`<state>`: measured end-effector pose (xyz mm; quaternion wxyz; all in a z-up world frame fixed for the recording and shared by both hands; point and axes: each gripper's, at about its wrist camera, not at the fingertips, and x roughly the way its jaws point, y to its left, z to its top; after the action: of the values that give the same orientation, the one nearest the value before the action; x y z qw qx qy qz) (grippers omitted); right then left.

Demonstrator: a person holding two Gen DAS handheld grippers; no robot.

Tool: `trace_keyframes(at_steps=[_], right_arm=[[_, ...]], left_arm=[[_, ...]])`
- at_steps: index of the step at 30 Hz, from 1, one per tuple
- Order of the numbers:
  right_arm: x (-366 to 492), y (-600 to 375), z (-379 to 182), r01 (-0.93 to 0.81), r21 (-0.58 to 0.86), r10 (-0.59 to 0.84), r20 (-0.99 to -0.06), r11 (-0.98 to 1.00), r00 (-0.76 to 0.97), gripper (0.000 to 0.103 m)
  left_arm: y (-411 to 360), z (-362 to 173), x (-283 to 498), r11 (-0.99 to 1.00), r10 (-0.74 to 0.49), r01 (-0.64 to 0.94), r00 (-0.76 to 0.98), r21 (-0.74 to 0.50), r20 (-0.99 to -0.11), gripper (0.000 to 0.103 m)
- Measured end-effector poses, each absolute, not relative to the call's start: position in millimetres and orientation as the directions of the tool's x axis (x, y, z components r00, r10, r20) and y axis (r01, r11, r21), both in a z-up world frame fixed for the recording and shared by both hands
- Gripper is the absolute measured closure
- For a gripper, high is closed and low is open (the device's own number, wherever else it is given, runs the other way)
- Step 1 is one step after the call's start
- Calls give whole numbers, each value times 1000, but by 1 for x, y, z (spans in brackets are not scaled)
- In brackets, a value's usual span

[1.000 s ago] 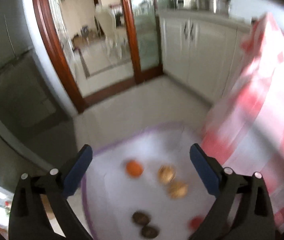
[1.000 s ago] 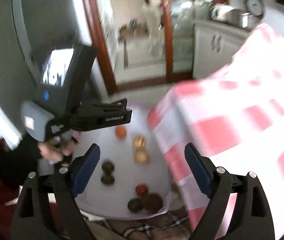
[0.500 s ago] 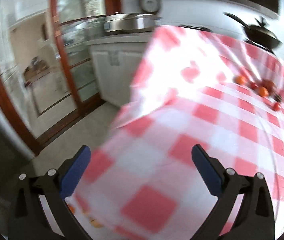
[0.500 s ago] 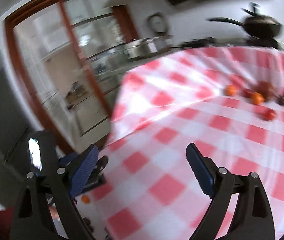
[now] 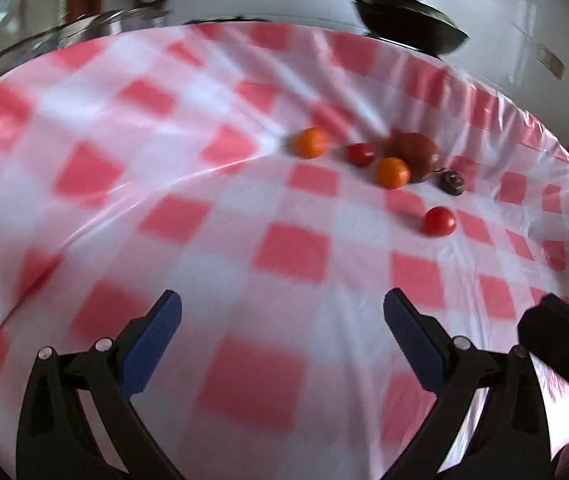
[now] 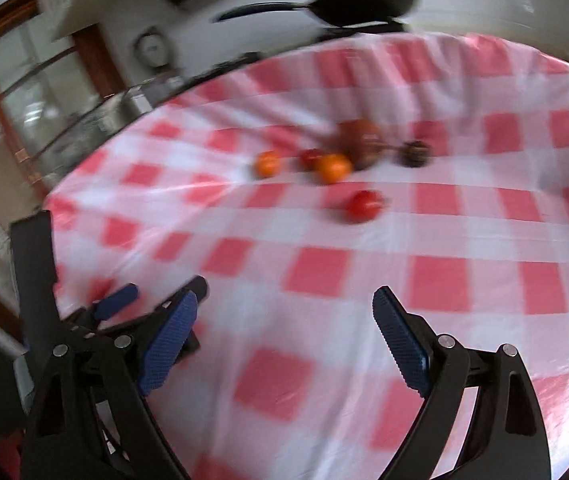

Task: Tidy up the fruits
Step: 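Move both tools back over the tablecloth toward the remaining fruits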

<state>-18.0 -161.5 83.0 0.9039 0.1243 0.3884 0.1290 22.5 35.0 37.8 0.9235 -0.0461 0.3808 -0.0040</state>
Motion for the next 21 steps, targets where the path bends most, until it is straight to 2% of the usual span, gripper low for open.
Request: trace_keyframes(at_steps=[8, 11, 15, 21], right_arm=[[30, -226, 50, 79, 278, 162, -743, 957, 650, 16], [48, -250, 41, 145, 268, 113, -753, 952, 648, 16], [74, -256, 35, 138, 270, 121, -756, 953, 643, 16], [107, -228, 22, 41, 297, 215, -774, 954, 596, 16]], left_arm=[[-1, 29, 102, 979, -153, 15, 721, -205, -675, 2], [8, 25, 118, 956, -195, -6, 735, -293, -650, 2], [41, 20, 116, 894, -275, -39, 739, -446, -615, 2], [62, 15, 118, 847, -299, -83, 742, -526, -599, 2]])
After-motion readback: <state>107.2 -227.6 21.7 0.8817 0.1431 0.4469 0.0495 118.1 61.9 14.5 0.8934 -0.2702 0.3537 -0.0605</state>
